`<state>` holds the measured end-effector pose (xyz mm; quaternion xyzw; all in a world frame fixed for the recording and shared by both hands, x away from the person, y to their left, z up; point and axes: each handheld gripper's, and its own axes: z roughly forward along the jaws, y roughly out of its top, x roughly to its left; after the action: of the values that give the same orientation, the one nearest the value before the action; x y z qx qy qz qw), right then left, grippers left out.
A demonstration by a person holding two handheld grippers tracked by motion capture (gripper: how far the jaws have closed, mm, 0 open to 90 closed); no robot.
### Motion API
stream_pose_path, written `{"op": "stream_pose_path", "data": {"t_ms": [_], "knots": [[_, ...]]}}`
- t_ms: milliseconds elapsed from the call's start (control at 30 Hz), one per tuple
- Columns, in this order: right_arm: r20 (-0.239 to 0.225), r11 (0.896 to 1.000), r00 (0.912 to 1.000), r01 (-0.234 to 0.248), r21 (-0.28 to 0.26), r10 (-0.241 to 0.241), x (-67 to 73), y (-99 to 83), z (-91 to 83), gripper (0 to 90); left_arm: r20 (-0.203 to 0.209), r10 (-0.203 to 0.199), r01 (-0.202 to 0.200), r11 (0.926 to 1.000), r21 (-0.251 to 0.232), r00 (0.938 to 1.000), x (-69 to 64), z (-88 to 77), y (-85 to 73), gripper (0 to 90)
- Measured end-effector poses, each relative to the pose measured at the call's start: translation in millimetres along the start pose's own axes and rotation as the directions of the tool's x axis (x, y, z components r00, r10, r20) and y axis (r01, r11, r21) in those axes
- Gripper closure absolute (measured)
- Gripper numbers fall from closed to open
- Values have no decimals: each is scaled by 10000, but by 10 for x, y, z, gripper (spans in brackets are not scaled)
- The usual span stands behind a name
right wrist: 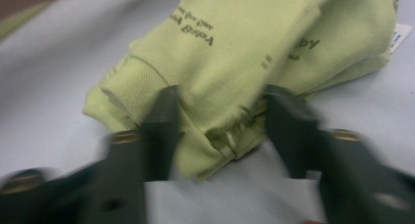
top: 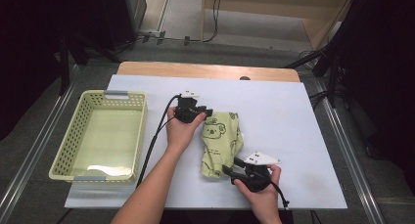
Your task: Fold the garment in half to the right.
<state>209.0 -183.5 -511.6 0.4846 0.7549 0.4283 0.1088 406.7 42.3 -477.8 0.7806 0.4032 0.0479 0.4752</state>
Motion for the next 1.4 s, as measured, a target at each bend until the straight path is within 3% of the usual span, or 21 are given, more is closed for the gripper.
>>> {"op": "stream_pose_path", "data": {"t_ms": [133,200,267,367,433,500,1067,1400], "knots": [[70,9995,9998,199,-243,-197,-54,47,-91,126,7,120,-120,9988,-484,9999,-84,-121,3,431],[-12,9989,9994,346,-329,-346,-75,68,-132,97,1,118,-118,9972,-745,9999,-133,-173,-4,357],[-165,9977,9983,549,-410,-556,-91,91,-169,0,160,147,-133,9961,-867,9998,-184,-214,-18,275],[-331,9961,9966,741,-470,-757,-114,133,-216,0,-19,350,-351,9950,-930,9994,-264,-259,-53,123],[-145,9955,9963,835,-456,-842,-132,164,-233,0,32,507,-501,9937,-1001,9987,-313,-292,-86,99],[-69,9948,9959,901,-480,-905,-162,189,-249,0,197,540,-518,9940,-961,9983,-345,-320,-114,7],[259,9924,9959,884,-862,-864,-409,437,-402,0,451,950,-909,9920,-872,9945,-568,-502,-440,0],[499,9894,9936,1058,-995,-1013,-519,630,-405,0,536,1187,-1153,9913,-631,9915,-693,-556,-641,0]]}}
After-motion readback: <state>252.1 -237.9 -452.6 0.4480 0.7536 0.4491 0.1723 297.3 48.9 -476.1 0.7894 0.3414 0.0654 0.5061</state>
